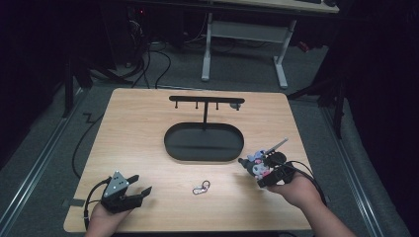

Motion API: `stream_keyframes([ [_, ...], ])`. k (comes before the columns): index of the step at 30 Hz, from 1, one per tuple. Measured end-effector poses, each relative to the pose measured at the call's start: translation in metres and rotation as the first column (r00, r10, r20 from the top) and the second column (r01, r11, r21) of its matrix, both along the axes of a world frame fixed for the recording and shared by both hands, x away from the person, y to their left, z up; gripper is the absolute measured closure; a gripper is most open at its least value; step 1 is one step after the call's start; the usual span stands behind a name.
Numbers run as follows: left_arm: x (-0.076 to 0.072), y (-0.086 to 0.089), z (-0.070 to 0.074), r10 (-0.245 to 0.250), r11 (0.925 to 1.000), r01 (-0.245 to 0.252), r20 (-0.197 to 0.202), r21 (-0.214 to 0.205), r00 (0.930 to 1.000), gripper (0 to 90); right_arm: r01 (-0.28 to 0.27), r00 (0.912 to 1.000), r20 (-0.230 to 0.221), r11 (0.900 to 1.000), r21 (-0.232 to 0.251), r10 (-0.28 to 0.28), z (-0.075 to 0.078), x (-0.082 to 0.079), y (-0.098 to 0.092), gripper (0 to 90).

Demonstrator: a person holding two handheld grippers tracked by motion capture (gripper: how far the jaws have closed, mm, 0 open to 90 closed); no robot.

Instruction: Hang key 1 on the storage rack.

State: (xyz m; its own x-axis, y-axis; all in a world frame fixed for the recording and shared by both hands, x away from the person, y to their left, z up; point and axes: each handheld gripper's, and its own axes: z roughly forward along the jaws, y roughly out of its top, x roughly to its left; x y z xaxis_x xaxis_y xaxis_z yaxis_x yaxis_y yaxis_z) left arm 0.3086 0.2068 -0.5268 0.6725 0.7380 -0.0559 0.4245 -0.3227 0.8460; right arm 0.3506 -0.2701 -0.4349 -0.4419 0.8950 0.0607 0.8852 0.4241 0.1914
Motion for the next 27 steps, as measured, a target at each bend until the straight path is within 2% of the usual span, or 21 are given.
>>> stream_keyframes([
  [7,0.000,0.000,0.000,-0.003,1.0000,0.003,-0.001,0.000,1.0000,34.0,-0.014,0.9999,-0.010,0.9999,0.008,0.014,0.009,0.002,0.008,49.6],
  [13,-0.001,-0.001,-0.001,-0.009,1.0000,0.009,-0.005,0.004,0.9999,34.0,-0.046,0.9989,-0.001,0.9989,0.002,0.046,0.019,0.007,0.013,49.6],
  [27,-0.001,0.000,-0.001,-0.010,0.9999,0.010,-0.006,0.008,0.9999,34.1,-0.076,0.9971,0.010,0.9971,-0.004,0.076,0.051,0.027,0.026,49.7],
])
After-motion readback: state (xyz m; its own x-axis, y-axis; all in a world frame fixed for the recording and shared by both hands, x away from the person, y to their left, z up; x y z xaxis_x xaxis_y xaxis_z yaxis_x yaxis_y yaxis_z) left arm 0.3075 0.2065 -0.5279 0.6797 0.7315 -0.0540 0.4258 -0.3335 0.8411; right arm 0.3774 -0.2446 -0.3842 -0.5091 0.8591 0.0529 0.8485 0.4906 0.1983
